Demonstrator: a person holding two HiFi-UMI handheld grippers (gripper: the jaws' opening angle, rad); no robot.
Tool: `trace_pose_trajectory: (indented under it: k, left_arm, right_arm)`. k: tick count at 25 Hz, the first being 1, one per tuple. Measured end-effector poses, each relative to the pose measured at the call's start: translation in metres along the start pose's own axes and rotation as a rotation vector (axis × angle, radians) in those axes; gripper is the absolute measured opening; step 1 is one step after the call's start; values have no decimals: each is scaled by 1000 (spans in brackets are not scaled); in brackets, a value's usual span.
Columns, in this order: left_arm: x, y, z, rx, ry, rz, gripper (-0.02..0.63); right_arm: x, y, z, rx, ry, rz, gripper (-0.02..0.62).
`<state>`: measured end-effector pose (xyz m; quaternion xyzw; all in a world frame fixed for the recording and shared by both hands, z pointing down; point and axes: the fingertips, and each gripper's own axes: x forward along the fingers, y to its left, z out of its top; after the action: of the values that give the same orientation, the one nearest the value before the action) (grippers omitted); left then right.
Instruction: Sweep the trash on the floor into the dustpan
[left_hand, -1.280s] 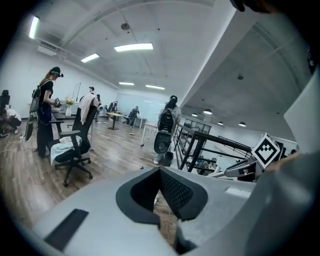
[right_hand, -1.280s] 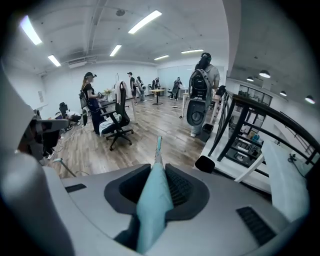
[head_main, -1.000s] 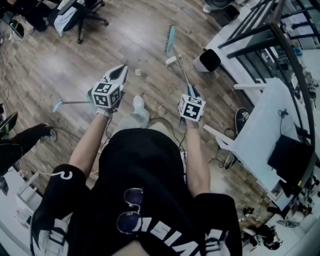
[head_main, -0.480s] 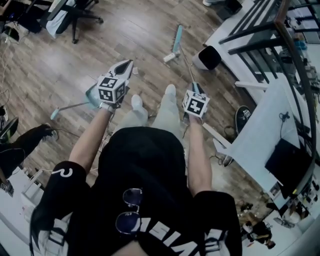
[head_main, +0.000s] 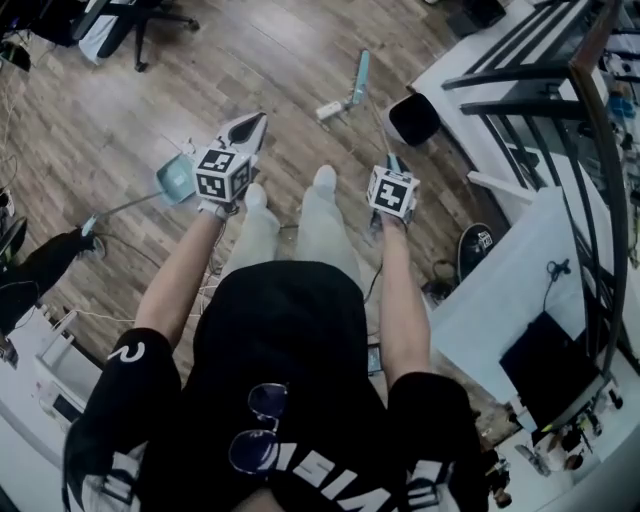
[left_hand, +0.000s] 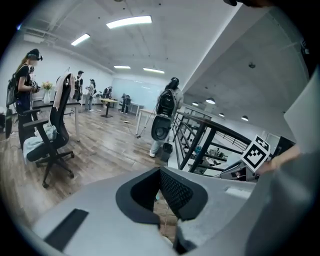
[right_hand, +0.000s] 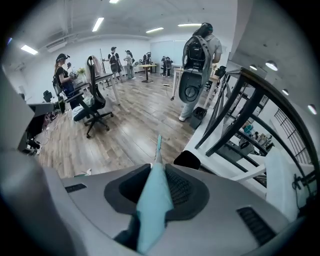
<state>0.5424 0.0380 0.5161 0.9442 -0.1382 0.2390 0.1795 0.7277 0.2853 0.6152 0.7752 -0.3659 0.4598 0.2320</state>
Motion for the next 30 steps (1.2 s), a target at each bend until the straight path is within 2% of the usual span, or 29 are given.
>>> trace_pose_trajectory:
  k: [5,14,22,26,30]
  left_arm:
    - [56,-13,-9,-43,2,13,-2]
    - [122,-4,-33,-110,30,74,-2]
    - [129,2,-55,-177,34,122,-3]
    - [115,11,-64,-213,26,163,-2]
    - [93,26,-78,-245,16,208,-2]
  right_arm:
    - [62,-38,2,-72,77,-12,83]
    - [150,-63,10,-217,171,-16,83]
    - [170,-56,-2,-301,233,21,83]
    - [169,-37,-16,-372,225,66,83]
    - [159,-20,-29,-401,244,75,83]
